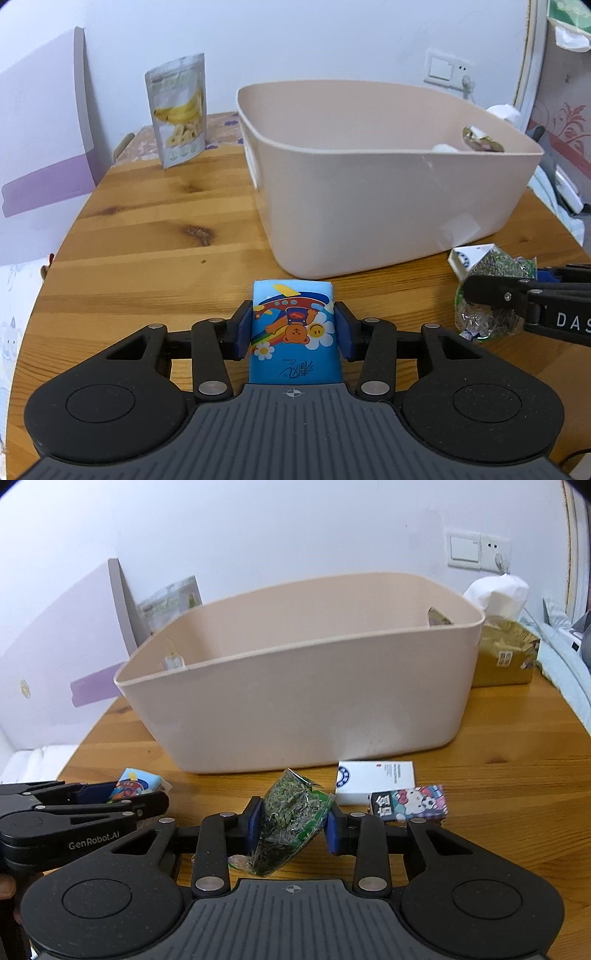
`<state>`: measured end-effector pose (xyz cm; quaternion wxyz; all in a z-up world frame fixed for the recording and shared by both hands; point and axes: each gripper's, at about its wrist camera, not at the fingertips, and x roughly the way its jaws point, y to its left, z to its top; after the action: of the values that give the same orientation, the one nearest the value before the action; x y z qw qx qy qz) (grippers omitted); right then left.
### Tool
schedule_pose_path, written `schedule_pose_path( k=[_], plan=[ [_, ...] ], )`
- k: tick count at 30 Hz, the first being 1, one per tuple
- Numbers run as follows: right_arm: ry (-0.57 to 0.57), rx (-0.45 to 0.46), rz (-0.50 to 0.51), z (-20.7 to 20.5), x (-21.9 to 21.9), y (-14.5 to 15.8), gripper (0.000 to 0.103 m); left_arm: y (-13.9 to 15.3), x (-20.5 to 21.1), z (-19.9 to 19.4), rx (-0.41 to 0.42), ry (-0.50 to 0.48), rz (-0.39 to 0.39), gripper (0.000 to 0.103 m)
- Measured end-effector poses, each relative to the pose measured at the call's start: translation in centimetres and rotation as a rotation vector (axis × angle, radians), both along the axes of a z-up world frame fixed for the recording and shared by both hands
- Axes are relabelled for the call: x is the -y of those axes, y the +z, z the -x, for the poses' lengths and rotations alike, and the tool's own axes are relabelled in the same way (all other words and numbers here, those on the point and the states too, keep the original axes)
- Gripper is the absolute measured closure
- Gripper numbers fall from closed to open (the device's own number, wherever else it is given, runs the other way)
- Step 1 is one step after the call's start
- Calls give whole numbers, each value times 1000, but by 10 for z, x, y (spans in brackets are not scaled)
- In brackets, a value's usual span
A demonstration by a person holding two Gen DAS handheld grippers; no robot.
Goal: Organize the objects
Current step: 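Grasp the cartoon tissue pack with left tool while right tool grasps green herb bag, then carry both items into the beige bin and open both tools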
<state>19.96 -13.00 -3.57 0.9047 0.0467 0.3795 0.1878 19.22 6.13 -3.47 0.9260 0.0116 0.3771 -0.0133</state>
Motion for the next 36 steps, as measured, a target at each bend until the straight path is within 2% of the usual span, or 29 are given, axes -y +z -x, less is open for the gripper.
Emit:
schedule_pose_path(
  k=[4,21,36],
  plan=[
    [-1,20,-15,14,16,12,71,12,4,6,24,-17,-1,57],
    [-20,155,-80,24,46,63,71,64,25,23,138,-83,-35,57],
    [-52,250,-97,6,62,97,71,107,25,3,237,-80,-44,57]
  ],
)
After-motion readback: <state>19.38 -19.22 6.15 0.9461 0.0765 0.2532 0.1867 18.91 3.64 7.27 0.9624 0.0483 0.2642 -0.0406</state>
